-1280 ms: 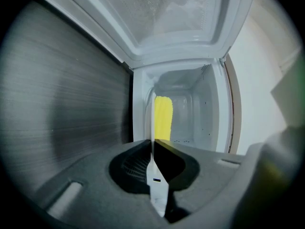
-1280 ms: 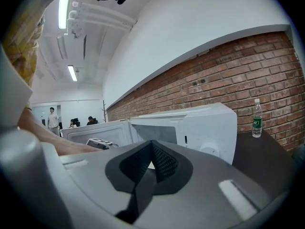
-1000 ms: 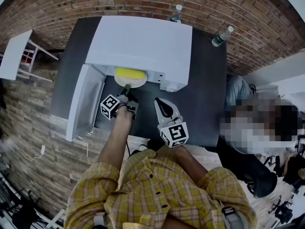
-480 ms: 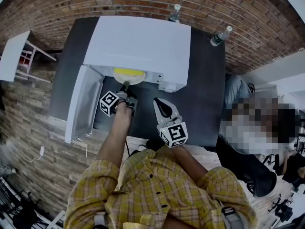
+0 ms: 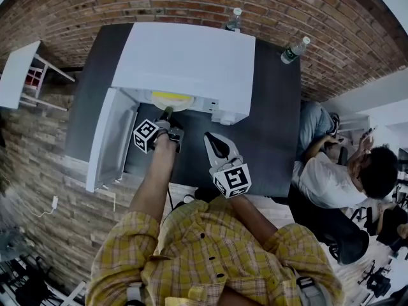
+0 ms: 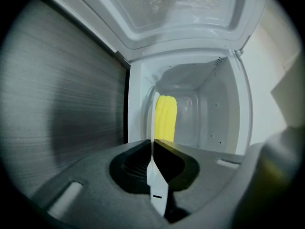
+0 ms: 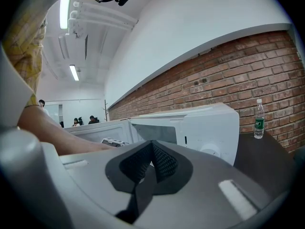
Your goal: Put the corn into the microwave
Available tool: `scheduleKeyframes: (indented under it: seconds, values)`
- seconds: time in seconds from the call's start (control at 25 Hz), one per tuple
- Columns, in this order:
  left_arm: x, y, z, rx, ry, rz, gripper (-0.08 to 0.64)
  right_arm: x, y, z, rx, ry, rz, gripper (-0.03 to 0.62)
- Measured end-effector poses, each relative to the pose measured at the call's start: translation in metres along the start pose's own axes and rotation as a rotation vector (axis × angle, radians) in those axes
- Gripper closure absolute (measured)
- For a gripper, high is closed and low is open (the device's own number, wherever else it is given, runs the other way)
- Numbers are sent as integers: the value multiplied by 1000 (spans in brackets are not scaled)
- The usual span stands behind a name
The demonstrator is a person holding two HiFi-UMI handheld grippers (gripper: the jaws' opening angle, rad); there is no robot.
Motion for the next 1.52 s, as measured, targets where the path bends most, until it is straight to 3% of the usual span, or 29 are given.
scheduleKeyframes:
  seconds: [0.92,1.2,1.52]
  values:
    - [4,-20,9,-5,7,47,541,8,0,6,-20,6,31,597]
    - [4,-21,7,19,27,113,534,7,-1,4,-14,-3,28,597]
    - [10,-18,6,39,37,193,453,7,0,4,-17,1,24,597]
Point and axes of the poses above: the fingertips, and each gripper's own axes: y backward along the fingers, x to its left, z out of its top, the point moved 2 cm from there along y, backward along the fingers, and after that the axes turned 14 degrees about -z, right-handed, at the moved point
